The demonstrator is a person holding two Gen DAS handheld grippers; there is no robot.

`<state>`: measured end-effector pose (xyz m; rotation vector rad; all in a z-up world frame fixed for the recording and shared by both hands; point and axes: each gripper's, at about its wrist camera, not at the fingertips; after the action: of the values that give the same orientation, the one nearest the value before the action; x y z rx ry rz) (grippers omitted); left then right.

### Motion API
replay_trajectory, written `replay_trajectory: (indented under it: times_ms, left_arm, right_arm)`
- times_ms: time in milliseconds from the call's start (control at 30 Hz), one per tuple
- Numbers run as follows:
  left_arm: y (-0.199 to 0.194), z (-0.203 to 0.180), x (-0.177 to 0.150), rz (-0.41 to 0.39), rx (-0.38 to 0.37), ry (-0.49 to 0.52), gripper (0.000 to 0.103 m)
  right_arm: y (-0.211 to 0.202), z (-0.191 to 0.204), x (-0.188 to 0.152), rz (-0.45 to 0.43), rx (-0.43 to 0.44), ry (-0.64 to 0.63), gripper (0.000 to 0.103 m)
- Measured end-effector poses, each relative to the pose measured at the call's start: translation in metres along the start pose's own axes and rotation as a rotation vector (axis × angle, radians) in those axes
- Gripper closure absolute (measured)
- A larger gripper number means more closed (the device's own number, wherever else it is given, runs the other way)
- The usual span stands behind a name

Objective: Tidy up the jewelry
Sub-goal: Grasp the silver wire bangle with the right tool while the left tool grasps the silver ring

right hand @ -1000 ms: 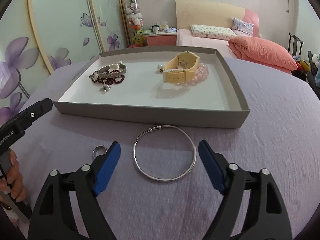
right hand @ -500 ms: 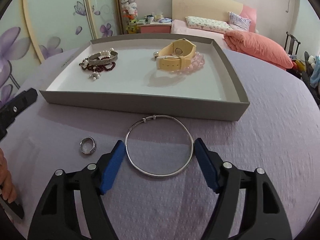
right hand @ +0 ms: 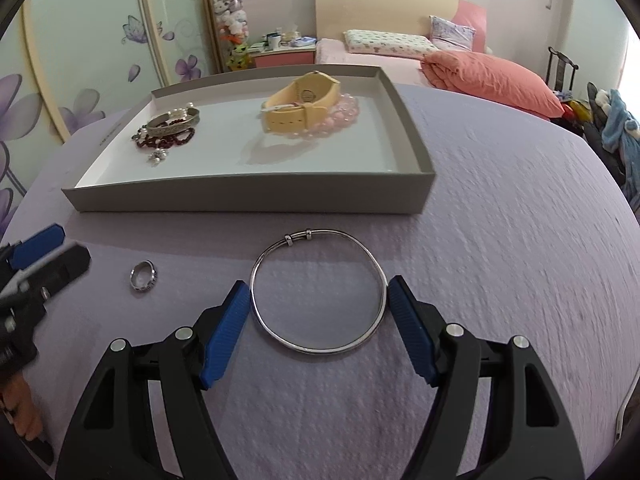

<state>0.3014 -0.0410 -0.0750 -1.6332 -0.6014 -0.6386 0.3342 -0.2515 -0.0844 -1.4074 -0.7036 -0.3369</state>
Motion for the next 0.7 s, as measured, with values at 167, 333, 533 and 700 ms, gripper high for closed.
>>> replay_trajectory:
  times_ms: [167,333,533,700]
  left_arm:
    - [0.011,-0.023,-0.003,0.041,-0.002,0.049,0.037]
    - [0.025,-0.038,-0.003,0.08,0.007,0.077,0.048]
    - [0.036,-0.039,0.002,0.112,0.032,0.061,0.061]
    - [0.038,-0.047,0.001,0.116,0.042,0.09,0.061]
  right_arm:
    - [-0.003,-0.01,-0.003,-0.004,0.002,0.025,0.032]
    - [-0.005,-0.016,-0.005,-0.009,0.009,0.047,0.032]
    - [-0.005,-0.016,-0.004,-0.007,0.0,0.042,0.032]
    - [-0.005,-0.017,-0.006,-0.007,-0.004,0.044,0.032]
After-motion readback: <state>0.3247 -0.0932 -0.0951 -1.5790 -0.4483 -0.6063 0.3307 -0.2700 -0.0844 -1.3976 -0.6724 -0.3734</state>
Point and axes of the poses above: each gripper's, at about its wrist camera, not at the fingertips, and y roughly the way its jaws point, z to its left, x to its top, and after that the axes turned 4 degrees about -y, right-handed
